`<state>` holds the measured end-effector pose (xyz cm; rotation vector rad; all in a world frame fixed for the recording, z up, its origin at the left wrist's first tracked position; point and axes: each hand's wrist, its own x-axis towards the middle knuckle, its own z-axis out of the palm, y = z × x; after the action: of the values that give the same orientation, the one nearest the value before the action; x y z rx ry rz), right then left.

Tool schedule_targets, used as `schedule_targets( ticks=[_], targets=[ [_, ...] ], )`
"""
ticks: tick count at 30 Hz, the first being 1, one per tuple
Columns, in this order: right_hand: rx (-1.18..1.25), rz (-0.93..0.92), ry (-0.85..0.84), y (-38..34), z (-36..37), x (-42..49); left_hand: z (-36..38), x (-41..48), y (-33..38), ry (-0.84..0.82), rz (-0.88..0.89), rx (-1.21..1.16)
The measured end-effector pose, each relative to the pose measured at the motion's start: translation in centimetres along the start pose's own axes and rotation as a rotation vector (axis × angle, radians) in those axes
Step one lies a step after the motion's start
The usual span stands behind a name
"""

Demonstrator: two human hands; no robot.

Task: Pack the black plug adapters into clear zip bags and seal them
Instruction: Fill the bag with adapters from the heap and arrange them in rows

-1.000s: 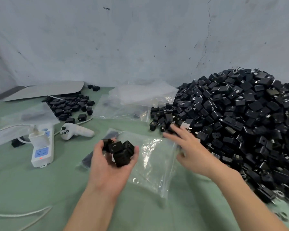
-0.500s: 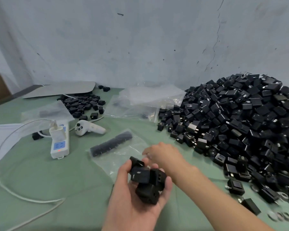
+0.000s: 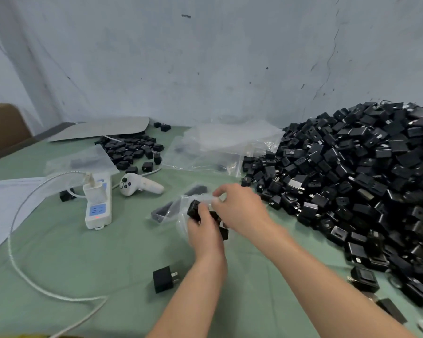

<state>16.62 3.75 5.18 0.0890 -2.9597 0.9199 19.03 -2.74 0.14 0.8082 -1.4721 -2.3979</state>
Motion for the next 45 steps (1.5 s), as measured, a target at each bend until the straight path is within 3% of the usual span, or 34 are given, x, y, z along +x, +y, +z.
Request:
schedule_targets(
  ticks=[4, 6, 9, 12, 15, 21, 25, 29, 33, 36, 38, 42, 45],
  targets=[
    [-0.085, -0.099, 0.025, -1.5, 0.1, -2.1, -1.1, -0.5, -0.7, -0.051, 0.135, 0.134],
    [-0.119, -0.24, 0.003, -1.7, 0.1, -3.3, -2.5, -1.1, -0.8, -0.086, 0.265, 0.294],
    [0.068, -0.38, -0.137, -1.4, -0.9, -3.6, -4.8, -0.9, 0.0, -0.177, 0.387, 0.506],
    [0.158, -0.338, -0.001, 1.1, -0.7, 0.6, -7.0, -0.2, 0.3, -0.213, 0.415, 0.804],
    [-0.105, -0.347, -0.103, 1.9, 1.8, 5.5, -8.4, 0.1, 0.5, -0.299, 0.511, 1.023],
    [-0.266, -0.4, -0.297, -0.7, 6.7, 11.4, -9.3, 3.0, 1.2, -0.475, 0.672, 1.216],
    [-0.302, -0.358, -0.229, 1.8, 5.9, 10.3, -10.2, 4.5, 1.9, -0.517, 0.798, 1.355],
    [-0.492, -0.079, -0.079, 6.8, 2.9, 5.5, -10.8, 4.6, 2.6, -0.666, 0.721, 1.362],
    [-0.509, 0.174, 0.042, 10.3, 0.3, 0.0, -9.7, 4.7, 3.3, -0.779, 0.702, 1.303],
    [-0.442, 0.016, 0.162, 10.5, -0.3, -0.9, -9.5, 4.5, 3.7, -0.793, 0.665, 1.199],
    [-0.39, -0.16, 0.079, 10.1, 0.2, -0.2, -10.2, 4.5, 4.2, -0.762, 0.673, 1.161],
    [-0.478, -0.134, -0.193, 10.3, 1.9, 1.1, -13.0, 4.7, 6.2, -0.69, 0.809, 1.234],
    [-0.434, -0.164, -0.053, 9.6, 2.2, 0.5, -15.9, 4.7, 8.4, -0.56, 0.888, 1.246]
  ],
)
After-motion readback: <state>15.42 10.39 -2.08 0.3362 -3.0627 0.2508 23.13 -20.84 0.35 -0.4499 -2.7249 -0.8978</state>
